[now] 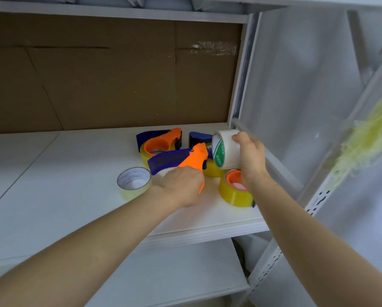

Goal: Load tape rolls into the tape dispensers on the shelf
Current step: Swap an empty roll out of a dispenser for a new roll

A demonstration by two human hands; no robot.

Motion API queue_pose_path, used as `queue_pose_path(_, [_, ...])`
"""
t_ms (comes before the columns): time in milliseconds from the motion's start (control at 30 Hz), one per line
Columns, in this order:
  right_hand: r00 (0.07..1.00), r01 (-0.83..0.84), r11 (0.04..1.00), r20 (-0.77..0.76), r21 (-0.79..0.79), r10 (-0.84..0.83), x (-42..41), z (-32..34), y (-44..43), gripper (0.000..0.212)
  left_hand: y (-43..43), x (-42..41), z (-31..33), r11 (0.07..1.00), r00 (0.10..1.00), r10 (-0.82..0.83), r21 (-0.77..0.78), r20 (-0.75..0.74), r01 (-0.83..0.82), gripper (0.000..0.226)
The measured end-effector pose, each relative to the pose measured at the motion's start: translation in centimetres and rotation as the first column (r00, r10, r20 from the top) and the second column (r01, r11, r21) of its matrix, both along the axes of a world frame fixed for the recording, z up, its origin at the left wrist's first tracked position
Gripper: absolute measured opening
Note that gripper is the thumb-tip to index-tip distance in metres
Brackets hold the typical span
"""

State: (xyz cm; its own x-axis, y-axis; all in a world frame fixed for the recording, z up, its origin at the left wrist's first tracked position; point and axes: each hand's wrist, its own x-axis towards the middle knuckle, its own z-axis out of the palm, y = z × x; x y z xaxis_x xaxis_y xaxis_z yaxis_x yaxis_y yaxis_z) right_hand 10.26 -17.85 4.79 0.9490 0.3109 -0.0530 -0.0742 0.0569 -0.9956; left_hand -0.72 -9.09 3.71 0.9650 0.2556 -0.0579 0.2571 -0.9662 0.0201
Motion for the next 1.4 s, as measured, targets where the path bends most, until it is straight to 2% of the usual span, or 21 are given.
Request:
queue_pose_path(33, [0.999, -0.016, 1.0, 0.037, -0.001, 0.016, -0.1, 0.0, 0.3, 0.013, -0.6, -0.4, 0.1, 0.998, 1.0, 0.004, 0.056, -0.018, -0.003, 0.008])
queue_pose_path(67, [0.997, -0.031, 1.0, 0.077, -0.003, 0.031, -0.2, 0.0, 0.5, 0.012, -0.8, -0.6, -0.2, 0.995, 0.999, 0.014, 0.098, -0.028, -0.011, 0.013])
queue_pose_path(167, [0.976, -0.11, 0.993, 0.186, -0.043, 0.116, -0.7, 0.2, 1.5, 0.034, -0.9, -0.7, -2.0, 0.991, 0.999, -0.011, 0.135, -0.044, 0.017, 0.036])
queue_pose_path(267, [0.935, -0.209, 0.973, 0.271, -0.098, 0.228, -1.1, 0.2, 2.8, 0.02, 0.4, -0.2, -4.5, 1.0, 1.0, -0.011, 0.017, 0.011, 0.011, 0.068])
queue_pose_path(333, [0.906, -0.267, 0.953, 0.299, -0.147, 0.3, -1.4, 0.3, 3.7, 0.016, 0.8, -0.1, -4.7, 1.0, 0.999, -0.011, -0.018, 0.043, 0.012, 0.076])
queue_pose_path(367, [0.895, -0.295, 0.943, 0.299, -0.156, 0.33, -1.5, 0.3, 4.2, 0.016, 0.8, -0.2, -4.5, 1.0, 0.999, 0.009, -0.03, 0.043, -0.008, 0.076])
queue_pose_path(433, [0.881, -0.346, 0.923, 0.28, -0.168, 0.381, -1.5, 0.0, 5.1, 0.017, 0.7, 0.0, -4.3, 0.996, 0.997, 0.065, -0.07, 0.052, -0.062, 0.057])
queue_pose_path(533, [0.861, -0.377, 0.901, 0.278, -0.213, 0.426, -1.6, -0.5, 6.2, 0.024, 0.6, -0.2, -4.0, 0.997, 0.997, 0.079, -0.002, 0.02, -0.079, 0.033])
queue_pose_path(700, [0.822, -0.403, 0.881, 0.325, -0.249, 0.468, -1.3, -0.9, 6.3, 0.026, 1.8, -1.4, -3.7, 0.996, 0.999, 0.041, 0.083, -0.004, -0.041, 0.037])
queue_pose_path(767, [0.801, -0.423, 0.863, 0.331, -0.277, 0.499, -1.3, -1.3, 6.2, 0.028, 1.5, -1.7, -2.5, 0.996, 0.994, 0.091, -0.014, 0.066, -0.091, 0.025])
queue_pose_path(800, [0.783, -0.428, 0.85, 0.344, -0.306, 0.518, -1.3, -1.6, 6.2, 0.027, 1.2, -1.8, -2.1, 0.986, 0.98, 0.117, -0.14, 0.161, -0.094, 0.02])
queue_pose_path(867, [0.75, -0.433, 0.832, 0.374, -0.347, 0.546, -1.5, -1.9, 6.3, 0.023, 0.9, -2.9, -0.8, 0.997, 0.954, 0.071, -0.035, 0.291, -0.063, 0.023])
queue_pose_path(900, [0.728, -0.438, 0.821, 0.392, -0.365, 0.563, -1.5, -2.1, 6.4, 0.022, 1.9, -3.4, -1.2, 0.996, 0.944, -0.008, 0.091, 0.329, -0.023, 0.025])
queue_pose_path(933, [0.699, -0.441, 0.806, 0.412, -0.395, 0.584, -1.6, -2.2, 6.6, 0.021, 2.2, -3.8, -2.3, 0.997, 0.924, -0.012, 0.074, 0.383, -0.018, 0.025])
queue_pose_path(967, [0.667, -0.443, 0.788, 0.431, -0.427, 0.608, -1.6, -2.3, 6.7, 0.019, 3.3, -4.4, -3.5, 0.997, 0.933, -0.028, 0.078, 0.358, 0.0, 0.025])
queue_pose_path(1033, [0.638, -0.432, 0.774, 0.45, -0.463, 0.625, -1.7, -2.3, 7.2, 0.017, 5.2, -5.2, -4.5, 0.982, 0.897, 0.187, -0.047, 0.401, -0.183, 0.038])
queue_pose_path(1100, [0.659, -0.424, 0.779, 0.433, -0.462, 0.615, -1.8, -1.9, 7.3, 0.027, 6.2, -5.8, -3.9, 0.897, 0.764, 0.418, -0.089, 0.491, -0.433, 0.049])
queue_pose_path(1167, [0.687, -0.429, 0.791, 0.412, -0.436, 0.599, -2.3, -1.6, 7.3, 0.035, 7.7, -6.7, -4.4, 0.818, 0.754, 0.55, -0.051, 0.358, -0.573, 0.055])
queue_pose_path(1233, [0.691, -0.419, 0.798, 0.418, -0.433, 0.59, -2.7, -1.5, 7.5, 0.036, 8.8, -7.1, -5.1, 0.794, 0.785, 0.595, 0.031, 0.171, -0.608, 0.048])
queue_pose_path(1300, [0.701, -0.412, 0.803, 0.413, -0.43, 0.581, -3.3, -1.2, 7.9, 0.035, 9.3, -7.5, -5.3, 0.782, 0.775, 0.613, 0.021, 0.151, -0.623, 0.037])
queue_pose_path(1400, [0.697, -0.418, 0.807, 0.423, -0.416, 0.579, -5.2, -0.4, 9.5, 0.031, 10.9, -9.8, -4.0, 0.712, 0.649, 0.701, -0.333, 0.296, -0.618, 0.038])
